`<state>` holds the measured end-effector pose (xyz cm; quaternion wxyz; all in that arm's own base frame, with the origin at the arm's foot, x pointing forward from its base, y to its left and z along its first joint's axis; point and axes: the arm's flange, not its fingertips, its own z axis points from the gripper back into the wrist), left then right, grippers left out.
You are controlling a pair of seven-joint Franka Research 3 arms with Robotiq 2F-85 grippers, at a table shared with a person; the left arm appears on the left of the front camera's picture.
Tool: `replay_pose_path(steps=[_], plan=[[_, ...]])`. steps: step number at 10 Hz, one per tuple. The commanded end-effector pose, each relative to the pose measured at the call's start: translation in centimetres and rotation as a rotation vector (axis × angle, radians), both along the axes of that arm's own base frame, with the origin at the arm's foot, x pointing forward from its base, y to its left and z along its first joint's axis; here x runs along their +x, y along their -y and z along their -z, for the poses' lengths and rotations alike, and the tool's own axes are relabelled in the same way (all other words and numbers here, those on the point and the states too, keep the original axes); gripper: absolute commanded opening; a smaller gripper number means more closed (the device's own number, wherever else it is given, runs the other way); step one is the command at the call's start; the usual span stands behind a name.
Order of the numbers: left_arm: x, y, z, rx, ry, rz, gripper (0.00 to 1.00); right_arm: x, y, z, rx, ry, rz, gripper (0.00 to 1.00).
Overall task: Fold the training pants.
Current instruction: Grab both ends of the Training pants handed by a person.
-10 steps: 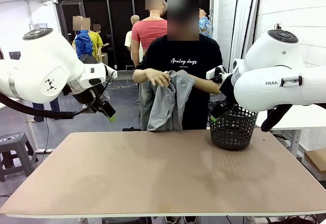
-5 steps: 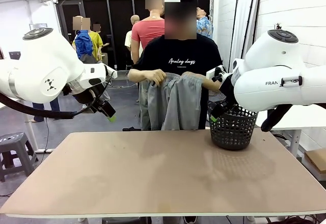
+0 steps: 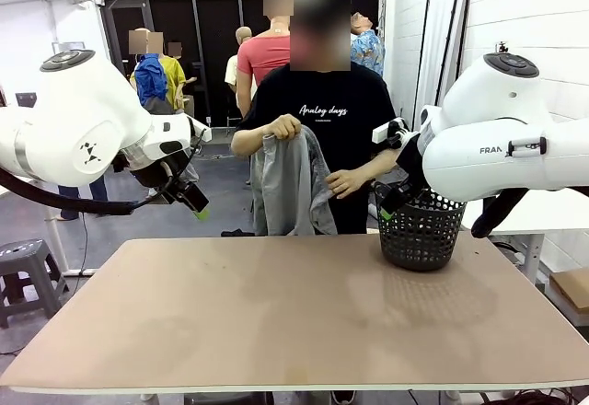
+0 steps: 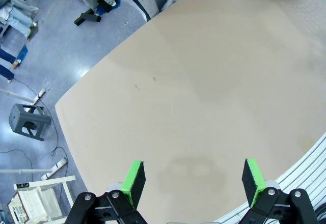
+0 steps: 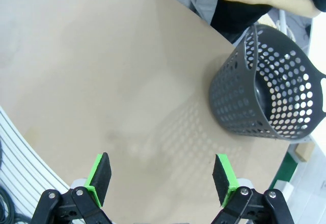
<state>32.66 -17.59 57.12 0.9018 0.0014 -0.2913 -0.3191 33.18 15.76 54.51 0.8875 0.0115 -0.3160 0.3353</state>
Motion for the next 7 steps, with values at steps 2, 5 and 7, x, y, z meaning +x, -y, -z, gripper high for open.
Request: replay_pose_path(steps=[2, 5, 7], plan=[[0.18, -0.04, 0.09, -0.005, 0.008, 0.007, 1.0, 0.01, -0.02, -0.06, 0.003, 0.004, 0.006, 1.0], [0.18, -0.04, 0.09, -0.005, 0.008, 0.007, 1.0, 0.01, -0.02, -0.06, 0.003, 0.004, 0.006, 1.0], [0.18, -0.04, 0.09, -0.005, 0.008, 0.007, 1.0, 0.01, -0.02, -0.06, 0.003, 0.004, 0.006, 1.0]])
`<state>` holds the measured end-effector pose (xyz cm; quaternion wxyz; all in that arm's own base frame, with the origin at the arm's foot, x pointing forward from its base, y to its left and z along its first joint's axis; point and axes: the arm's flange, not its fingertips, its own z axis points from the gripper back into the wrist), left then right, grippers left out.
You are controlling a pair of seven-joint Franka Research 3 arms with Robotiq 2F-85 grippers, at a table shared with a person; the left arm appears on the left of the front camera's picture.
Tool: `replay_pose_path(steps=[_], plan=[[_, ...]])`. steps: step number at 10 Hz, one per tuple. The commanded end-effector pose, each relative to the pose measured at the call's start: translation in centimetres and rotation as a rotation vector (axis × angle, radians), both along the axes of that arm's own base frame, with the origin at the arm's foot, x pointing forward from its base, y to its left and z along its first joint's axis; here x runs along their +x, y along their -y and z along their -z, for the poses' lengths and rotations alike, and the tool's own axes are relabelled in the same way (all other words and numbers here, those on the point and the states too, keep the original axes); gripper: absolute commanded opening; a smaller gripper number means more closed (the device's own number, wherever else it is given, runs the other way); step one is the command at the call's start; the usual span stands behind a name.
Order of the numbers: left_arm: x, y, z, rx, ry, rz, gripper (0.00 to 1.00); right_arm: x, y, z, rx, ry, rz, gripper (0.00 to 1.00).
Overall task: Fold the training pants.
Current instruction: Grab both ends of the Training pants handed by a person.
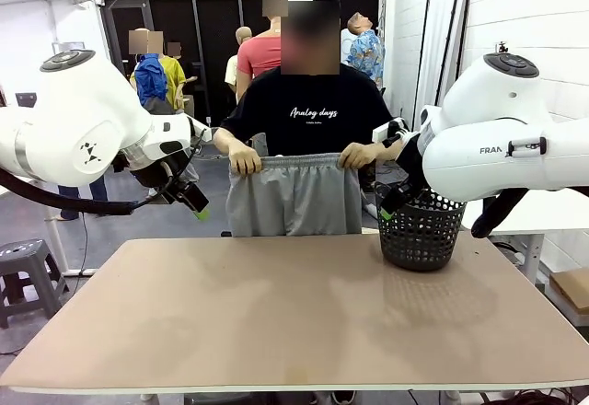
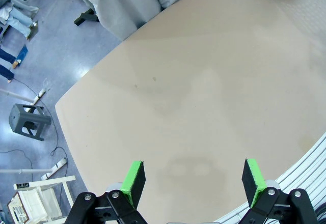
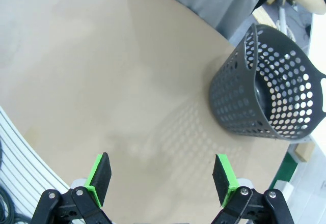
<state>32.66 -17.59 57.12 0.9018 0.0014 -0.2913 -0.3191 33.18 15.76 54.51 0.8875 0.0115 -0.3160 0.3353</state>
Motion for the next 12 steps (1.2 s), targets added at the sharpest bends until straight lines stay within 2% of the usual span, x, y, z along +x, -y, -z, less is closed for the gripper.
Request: replay_pose_path(steps=[1, 12], plan=[[0.18, -0.04, 0.09, -0.005, 0.008, 0.007, 1.0, 0.01, -0.02, -0.06, 0.003, 0.004, 0.006, 1.0], [0.18, -0.04, 0.09, -0.005, 0.008, 0.007, 1.0, 0.01, -0.02, -0.06, 0.003, 0.004, 0.006, 1.0]])
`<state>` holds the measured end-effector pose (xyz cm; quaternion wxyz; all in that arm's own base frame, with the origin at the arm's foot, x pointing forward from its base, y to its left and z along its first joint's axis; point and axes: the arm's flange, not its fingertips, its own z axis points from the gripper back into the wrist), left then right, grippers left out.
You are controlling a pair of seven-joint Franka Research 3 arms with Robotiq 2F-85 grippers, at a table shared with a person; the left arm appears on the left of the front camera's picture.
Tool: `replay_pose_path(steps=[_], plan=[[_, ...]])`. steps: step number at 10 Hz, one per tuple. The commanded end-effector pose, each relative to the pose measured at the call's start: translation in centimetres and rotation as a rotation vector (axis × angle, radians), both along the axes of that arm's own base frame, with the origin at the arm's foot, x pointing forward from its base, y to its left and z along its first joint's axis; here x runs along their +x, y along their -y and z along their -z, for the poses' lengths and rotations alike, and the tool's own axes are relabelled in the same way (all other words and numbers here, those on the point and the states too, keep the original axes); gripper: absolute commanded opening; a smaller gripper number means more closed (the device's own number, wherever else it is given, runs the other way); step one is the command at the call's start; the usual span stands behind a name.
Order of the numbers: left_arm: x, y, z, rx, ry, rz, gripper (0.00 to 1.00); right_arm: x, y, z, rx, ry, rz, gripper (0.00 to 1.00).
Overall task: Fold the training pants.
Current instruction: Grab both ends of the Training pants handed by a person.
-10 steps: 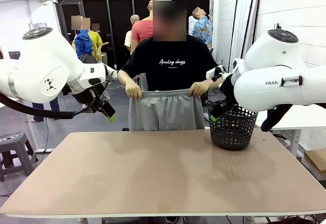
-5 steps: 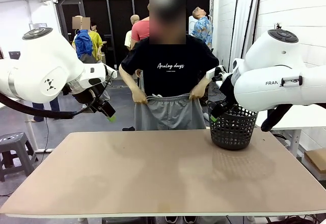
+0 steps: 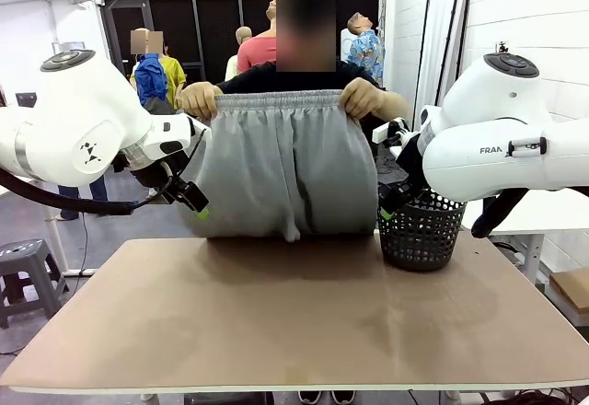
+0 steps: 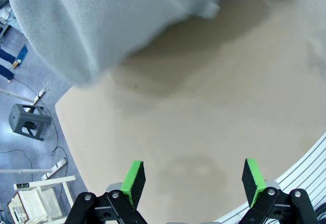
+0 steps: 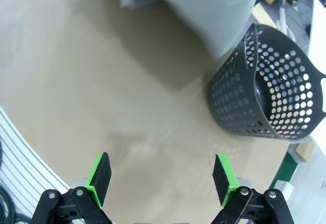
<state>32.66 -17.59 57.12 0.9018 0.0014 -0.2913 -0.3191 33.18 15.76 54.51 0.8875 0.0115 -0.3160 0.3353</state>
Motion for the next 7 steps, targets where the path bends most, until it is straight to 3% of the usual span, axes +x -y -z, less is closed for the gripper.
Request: replay_pose_path(steps=[1, 7], plan=[[0.18, -0.04, 0.09, -0.005, 0.008, 0.007, 1.0, 0.01, -0.02, -0.06, 0.003, 0.004, 0.006, 1.0], [0.18, -0.04, 0.09, -0.005, 0.008, 0.007, 1.0, 0.01, -0.02, -0.06, 0.003, 0.004, 0.006, 1.0]])
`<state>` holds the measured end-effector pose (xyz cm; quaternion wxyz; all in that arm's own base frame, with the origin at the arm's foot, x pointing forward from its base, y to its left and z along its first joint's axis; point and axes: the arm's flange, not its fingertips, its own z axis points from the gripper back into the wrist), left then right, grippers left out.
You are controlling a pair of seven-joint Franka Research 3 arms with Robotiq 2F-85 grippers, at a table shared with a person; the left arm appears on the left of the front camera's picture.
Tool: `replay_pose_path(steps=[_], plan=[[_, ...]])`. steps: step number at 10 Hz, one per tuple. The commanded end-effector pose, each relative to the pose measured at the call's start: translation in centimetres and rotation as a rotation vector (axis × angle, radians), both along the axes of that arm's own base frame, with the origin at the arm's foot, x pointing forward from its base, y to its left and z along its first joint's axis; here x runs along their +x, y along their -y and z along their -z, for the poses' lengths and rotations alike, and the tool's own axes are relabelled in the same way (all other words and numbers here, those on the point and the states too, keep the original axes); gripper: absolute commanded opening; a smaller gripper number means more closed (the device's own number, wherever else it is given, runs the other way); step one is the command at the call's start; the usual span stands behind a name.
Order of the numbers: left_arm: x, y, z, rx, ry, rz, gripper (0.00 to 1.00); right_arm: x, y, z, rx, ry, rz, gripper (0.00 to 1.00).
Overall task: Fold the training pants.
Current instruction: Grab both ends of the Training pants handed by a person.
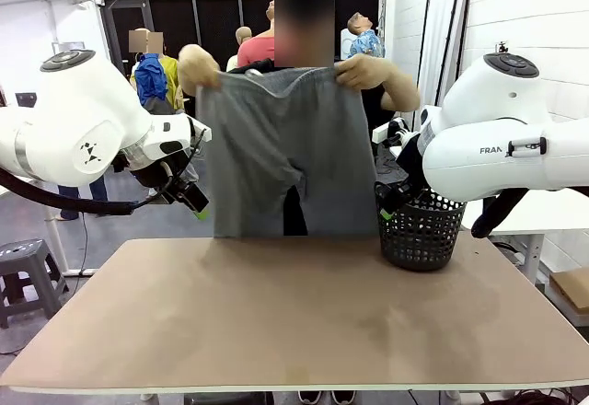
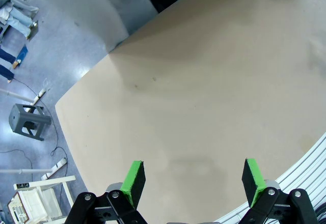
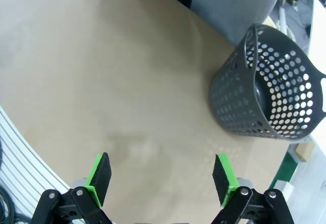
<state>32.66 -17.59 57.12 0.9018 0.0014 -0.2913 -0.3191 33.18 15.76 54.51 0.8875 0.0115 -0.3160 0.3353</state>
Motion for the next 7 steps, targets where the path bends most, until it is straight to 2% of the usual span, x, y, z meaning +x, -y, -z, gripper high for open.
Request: replay_pose_path(steps=[1, 7], plan=[[0.18, -0.04, 0.09, -0.005, 0.008, 0.007, 1.0, 0.01, -0.02, -0.06, 0.003, 0.004, 0.006, 1.0], [0.18, -0.04, 0.09, -0.005, 0.008, 0.007, 1.0, 0.01, -0.02, -0.06, 0.003, 0.004, 0.006, 1.0]])
